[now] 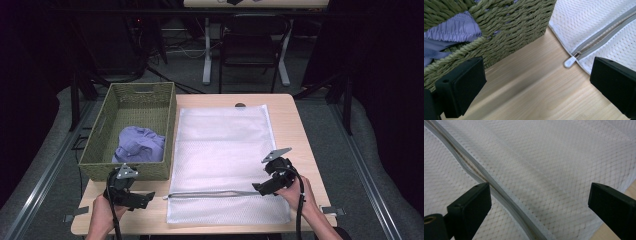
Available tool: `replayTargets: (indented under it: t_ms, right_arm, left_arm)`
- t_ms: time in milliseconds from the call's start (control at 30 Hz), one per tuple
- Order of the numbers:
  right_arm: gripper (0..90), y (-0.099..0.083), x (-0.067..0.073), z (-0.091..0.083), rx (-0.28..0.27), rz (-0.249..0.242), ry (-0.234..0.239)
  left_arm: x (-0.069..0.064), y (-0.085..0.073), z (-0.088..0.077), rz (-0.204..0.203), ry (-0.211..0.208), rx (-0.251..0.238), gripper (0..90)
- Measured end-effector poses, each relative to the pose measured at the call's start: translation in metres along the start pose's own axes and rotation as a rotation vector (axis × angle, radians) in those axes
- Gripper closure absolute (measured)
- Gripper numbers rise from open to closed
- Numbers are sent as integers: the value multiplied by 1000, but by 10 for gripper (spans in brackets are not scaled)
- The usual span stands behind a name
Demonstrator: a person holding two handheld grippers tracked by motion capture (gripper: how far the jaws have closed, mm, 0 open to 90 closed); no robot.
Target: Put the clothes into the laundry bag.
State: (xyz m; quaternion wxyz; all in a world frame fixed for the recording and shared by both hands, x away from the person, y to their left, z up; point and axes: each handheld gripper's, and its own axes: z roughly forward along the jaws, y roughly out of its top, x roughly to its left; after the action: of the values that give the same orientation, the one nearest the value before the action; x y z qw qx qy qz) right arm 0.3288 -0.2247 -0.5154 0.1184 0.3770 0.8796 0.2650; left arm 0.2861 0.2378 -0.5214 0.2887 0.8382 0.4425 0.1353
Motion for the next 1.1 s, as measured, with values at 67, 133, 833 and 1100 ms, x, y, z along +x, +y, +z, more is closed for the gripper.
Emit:
replayTargets:
  t_ms: [67,133,833,1100]
  right_arm:
    - [47,5,2,2,1,-19,-12]
    - [50,7,3,3,4,-26,-17]
    - [171,40,43,38,72,-171,9]
    - [225,39,59,54,131,-239,35]
  left_arm:
    - [-2,1,2,1,-7,8,2]
    - [-2,1,2,9,-11,18,2]
    - [-3,7,7,19,-30,13,2]
    - [-2,7,7,19,-38,15,2]
